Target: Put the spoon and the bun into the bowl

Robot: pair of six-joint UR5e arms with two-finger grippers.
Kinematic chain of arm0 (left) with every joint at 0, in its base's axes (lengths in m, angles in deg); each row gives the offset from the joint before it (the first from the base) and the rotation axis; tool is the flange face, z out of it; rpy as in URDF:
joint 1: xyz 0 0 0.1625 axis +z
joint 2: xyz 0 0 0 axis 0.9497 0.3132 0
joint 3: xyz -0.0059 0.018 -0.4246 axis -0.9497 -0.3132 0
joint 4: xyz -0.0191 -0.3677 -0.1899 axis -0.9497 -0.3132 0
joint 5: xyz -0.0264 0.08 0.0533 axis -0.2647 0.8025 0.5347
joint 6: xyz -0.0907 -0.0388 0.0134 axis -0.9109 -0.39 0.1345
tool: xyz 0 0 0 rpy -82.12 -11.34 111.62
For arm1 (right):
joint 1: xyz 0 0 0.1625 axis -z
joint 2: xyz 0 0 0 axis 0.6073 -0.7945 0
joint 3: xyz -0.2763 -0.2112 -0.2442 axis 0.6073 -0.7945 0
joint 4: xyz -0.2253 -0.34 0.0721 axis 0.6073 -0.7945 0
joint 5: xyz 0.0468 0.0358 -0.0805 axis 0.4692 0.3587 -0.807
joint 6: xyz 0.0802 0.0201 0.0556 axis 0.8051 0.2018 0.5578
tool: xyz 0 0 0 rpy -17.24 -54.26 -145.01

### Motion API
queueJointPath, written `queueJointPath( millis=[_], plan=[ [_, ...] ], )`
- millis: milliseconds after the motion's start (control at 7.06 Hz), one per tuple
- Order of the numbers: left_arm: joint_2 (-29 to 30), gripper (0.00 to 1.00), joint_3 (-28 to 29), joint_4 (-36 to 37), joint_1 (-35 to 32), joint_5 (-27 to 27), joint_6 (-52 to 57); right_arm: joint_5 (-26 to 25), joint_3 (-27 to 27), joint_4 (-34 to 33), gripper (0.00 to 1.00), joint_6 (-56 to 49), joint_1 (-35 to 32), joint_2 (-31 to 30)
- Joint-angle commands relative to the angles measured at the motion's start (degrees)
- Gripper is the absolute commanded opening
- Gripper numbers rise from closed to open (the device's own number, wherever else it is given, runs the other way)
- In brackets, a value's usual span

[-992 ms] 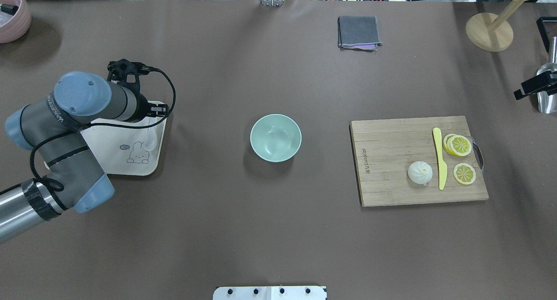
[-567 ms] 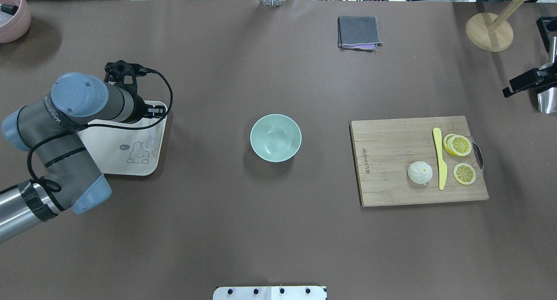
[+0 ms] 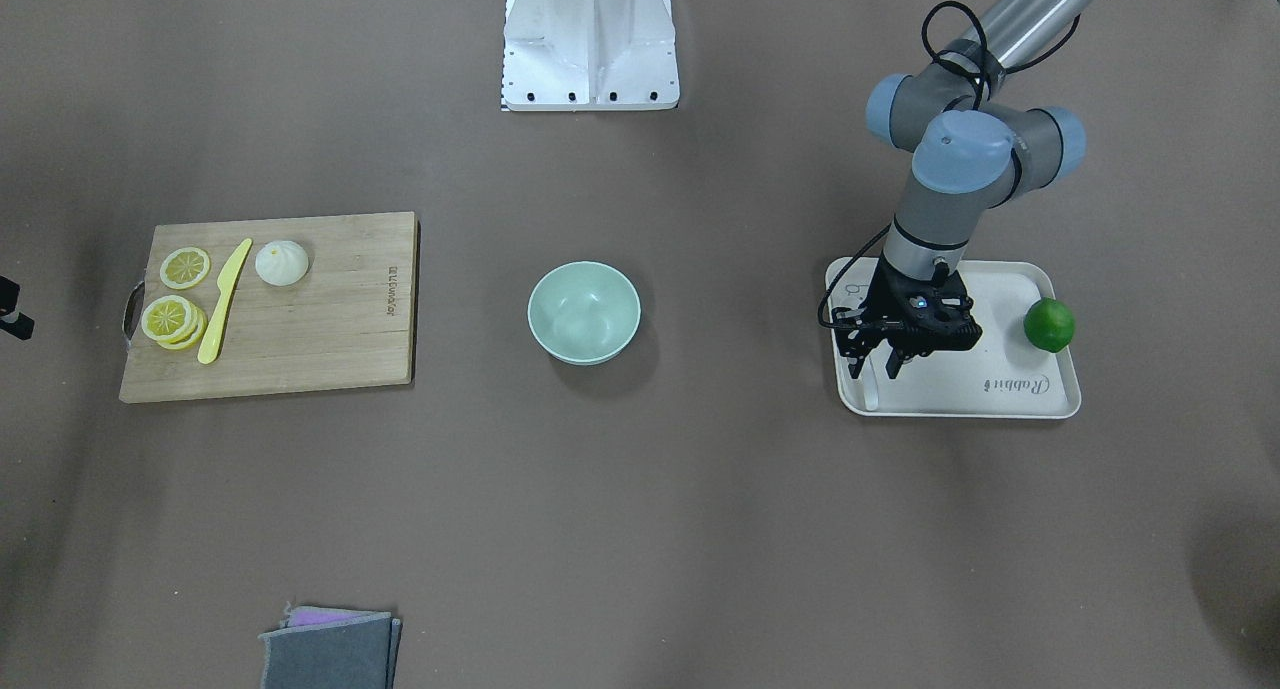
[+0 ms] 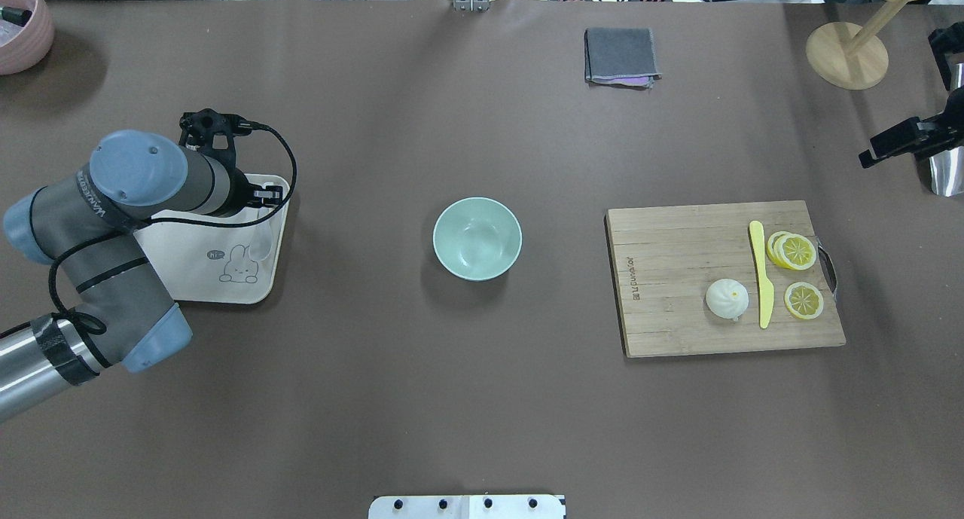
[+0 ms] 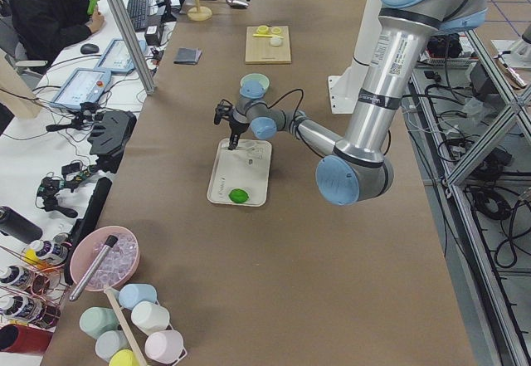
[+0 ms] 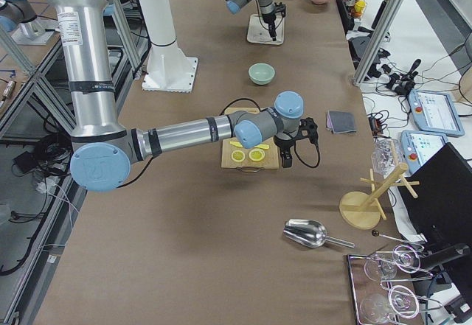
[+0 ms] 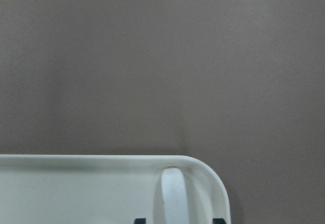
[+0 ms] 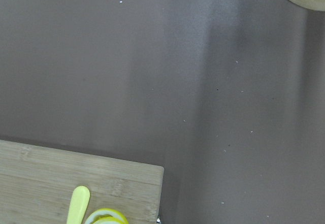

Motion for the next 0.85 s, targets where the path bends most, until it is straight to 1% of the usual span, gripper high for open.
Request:
queueJointPath(
  millis=[0, 142, 283, 425, 567, 709],
  plan=[
    [0.0, 0.52, 0.2, 0.1, 0.4, 0.0, -0.3, 0.1, 0.5, 0.0, 1.00, 0.0, 0.4, -0.1],
    [0.0, 0.52, 0.5, 0.1, 0.5, 0.0, -0.3, 0.1, 0.8, 0.0, 1.00, 0.1, 0.4, -0.1],
    [0.0, 0.50, 0.5, 0.2, 0.5, 0.1, -0.3, 0.5, 0.9, 0.0, 1.00, 0.1, 0.5, -0.1],
    [0.0, 0.27, 0.5, 0.3, 0.5, 0.1, -0.2, 0.6, 1.1, 0.0, 1.00, 0.1, 0.8, -0.1],
    [0.1, 0.00, 0.2, 0.7, 0.5, 0.0, -0.2, 0.6, 1.5, 0.0, 1.00, 0.1, 1.1, -0.1],
    [0.0, 0.00, 0.3, 0.8, 0.5, -0.2, -0.1, 0.6, 1.8, 0.0, 1.00, 0.1, 1.4, -0.1]
  ],
)
